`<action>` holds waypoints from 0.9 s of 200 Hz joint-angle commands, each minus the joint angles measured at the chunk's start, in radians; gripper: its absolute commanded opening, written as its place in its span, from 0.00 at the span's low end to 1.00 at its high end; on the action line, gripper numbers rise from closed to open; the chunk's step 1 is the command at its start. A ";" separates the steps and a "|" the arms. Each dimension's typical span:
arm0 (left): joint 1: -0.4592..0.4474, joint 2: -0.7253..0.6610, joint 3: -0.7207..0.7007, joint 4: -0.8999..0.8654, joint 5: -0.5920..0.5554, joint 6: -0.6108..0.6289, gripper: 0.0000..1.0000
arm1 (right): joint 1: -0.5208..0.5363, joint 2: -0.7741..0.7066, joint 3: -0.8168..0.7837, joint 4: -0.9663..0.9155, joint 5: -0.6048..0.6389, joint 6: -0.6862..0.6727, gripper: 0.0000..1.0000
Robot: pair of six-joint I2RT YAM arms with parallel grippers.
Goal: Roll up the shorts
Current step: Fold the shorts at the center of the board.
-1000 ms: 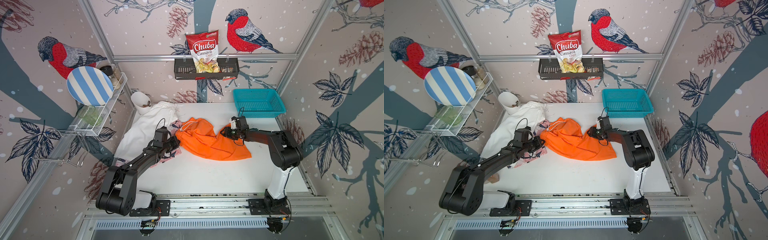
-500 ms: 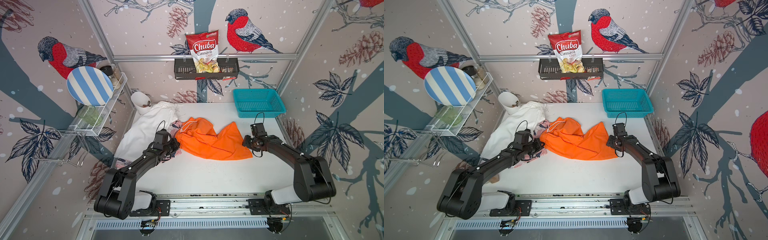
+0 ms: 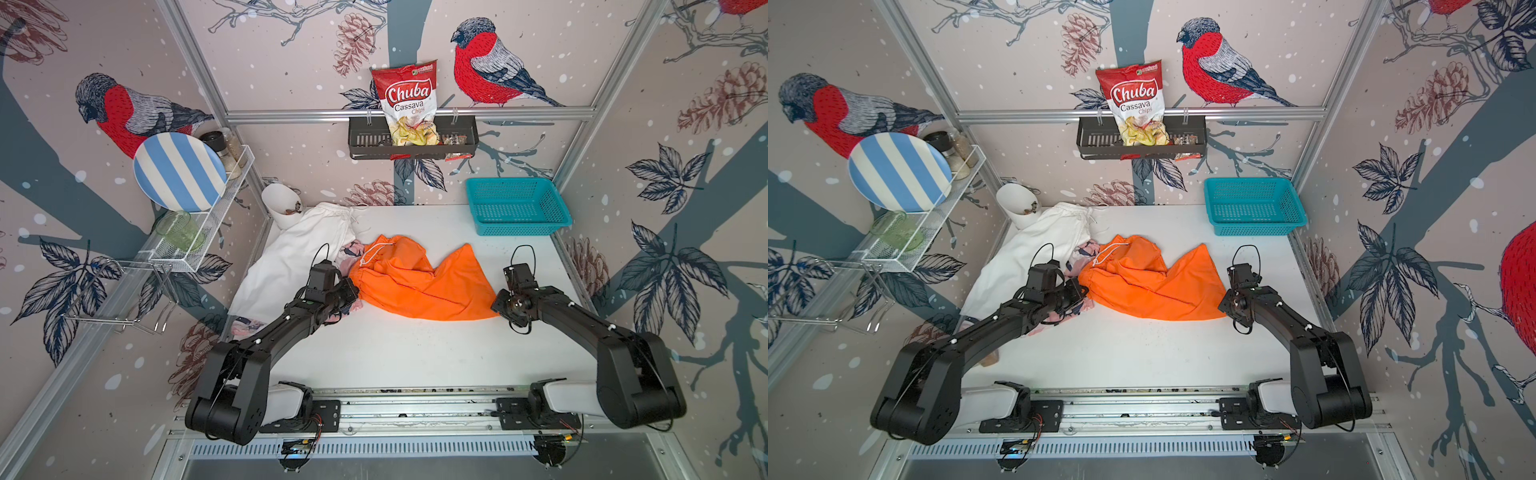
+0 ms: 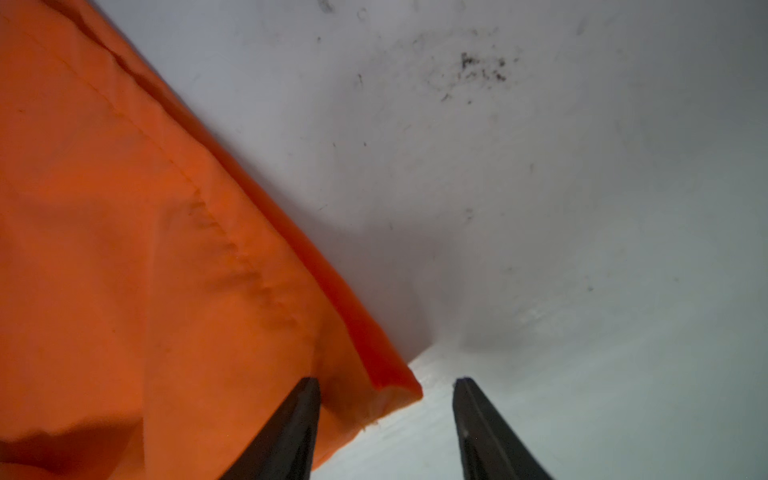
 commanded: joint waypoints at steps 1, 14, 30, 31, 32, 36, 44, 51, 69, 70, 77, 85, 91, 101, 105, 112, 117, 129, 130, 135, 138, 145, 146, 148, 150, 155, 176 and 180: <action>-0.002 0.011 0.000 0.011 0.003 0.004 0.01 | 0.000 0.024 -0.017 0.053 -0.045 0.025 0.54; -0.001 0.010 0.002 0.010 0.003 0.003 0.01 | 0.000 0.035 -0.024 0.065 -0.065 0.031 0.50; -0.002 0.006 0.002 0.010 0.002 0.003 0.01 | -0.001 0.038 -0.027 0.073 -0.069 0.034 0.41; -0.001 0.006 0.001 0.010 0.001 0.003 0.01 | -0.001 0.038 -0.027 0.073 -0.069 0.034 0.40; -0.001 0.005 0.001 0.010 0.001 0.003 0.01 | -0.001 0.038 -0.027 0.073 -0.069 0.034 0.39; -0.002 0.003 0.002 0.009 0.001 0.002 0.01 | -0.001 0.037 -0.025 0.073 -0.069 0.033 0.35; -0.002 0.001 0.003 0.006 0.000 0.001 0.01 | -0.003 0.032 -0.022 0.072 -0.068 0.033 0.29; -0.002 0.001 0.007 0.003 0.000 0.001 0.01 | -0.006 0.027 -0.017 0.066 -0.068 0.033 0.24; -0.001 -0.009 0.015 -0.006 0.000 0.002 0.01 | -0.016 0.010 0.002 0.052 -0.069 0.031 0.12; -0.001 -0.009 0.016 -0.008 0.000 0.002 0.01 | -0.017 0.010 0.003 0.050 -0.069 0.031 0.12; -0.001 -0.015 0.025 -0.013 0.000 0.003 0.01 | -0.021 -0.001 0.013 0.043 -0.070 0.029 0.08; -0.001 -0.022 0.036 -0.024 0.000 0.005 0.01 | -0.028 -0.016 0.027 0.031 -0.071 0.027 0.02; -0.001 -0.028 0.049 -0.035 -0.001 0.006 0.01 | -0.033 -0.028 0.043 0.020 -0.071 0.025 0.00; -0.001 -0.041 0.081 -0.057 -0.004 0.015 0.00 | -0.046 -0.054 0.075 0.000 -0.069 0.020 0.00; -0.001 -0.044 0.099 -0.068 -0.006 0.021 0.00 | -0.053 -0.064 0.091 -0.006 -0.071 0.017 0.00; -0.002 -0.052 0.134 -0.093 -0.007 0.030 0.00 | -0.065 -0.088 0.124 -0.020 -0.071 0.010 0.00; -0.001 -0.058 0.167 -0.113 -0.009 0.042 0.00 | -0.074 -0.106 0.152 -0.030 -0.069 0.005 0.00; -0.001 -0.070 0.255 -0.166 -0.014 0.067 0.00 | -0.100 -0.162 0.220 -0.044 -0.071 -0.009 0.00; -0.001 -0.070 0.263 -0.171 -0.014 0.069 0.00 | -0.102 -0.167 0.228 -0.044 -0.071 -0.011 0.00; -0.002 -0.075 0.306 -0.194 -0.016 0.079 0.00 | -0.111 -0.188 0.264 -0.048 -0.072 -0.017 0.00; -0.001 -0.077 0.332 -0.205 -0.017 0.085 0.00 | -0.119 -0.201 0.285 -0.049 -0.072 -0.022 0.00; -0.001 -0.082 0.398 -0.237 -0.017 0.099 0.00 | -0.134 -0.231 0.334 -0.049 -0.071 -0.029 0.00; -0.001 -0.083 0.407 -0.241 -0.018 0.101 0.00 | -0.138 -0.234 0.344 -0.049 -0.070 -0.031 0.00; -0.001 -0.084 0.415 -0.250 -0.017 0.104 0.00 | -0.142 -0.243 0.362 -0.049 -0.069 -0.034 0.00; 0.000 -0.085 0.448 -0.258 -0.017 0.110 0.00 | -0.148 -0.252 0.378 -0.048 -0.067 -0.036 0.00; -0.002 -0.087 0.503 -0.281 -0.017 0.121 0.00 | -0.159 -0.273 0.418 -0.044 -0.063 -0.044 0.00; -0.001 -0.097 0.718 -0.363 -0.027 0.159 0.00 | -0.193 -0.363 0.574 0.003 -0.025 -0.071 0.00; -0.002 -0.101 0.756 -0.377 -0.028 0.164 0.00 | -0.197 -0.380 0.598 0.017 -0.016 -0.076 0.00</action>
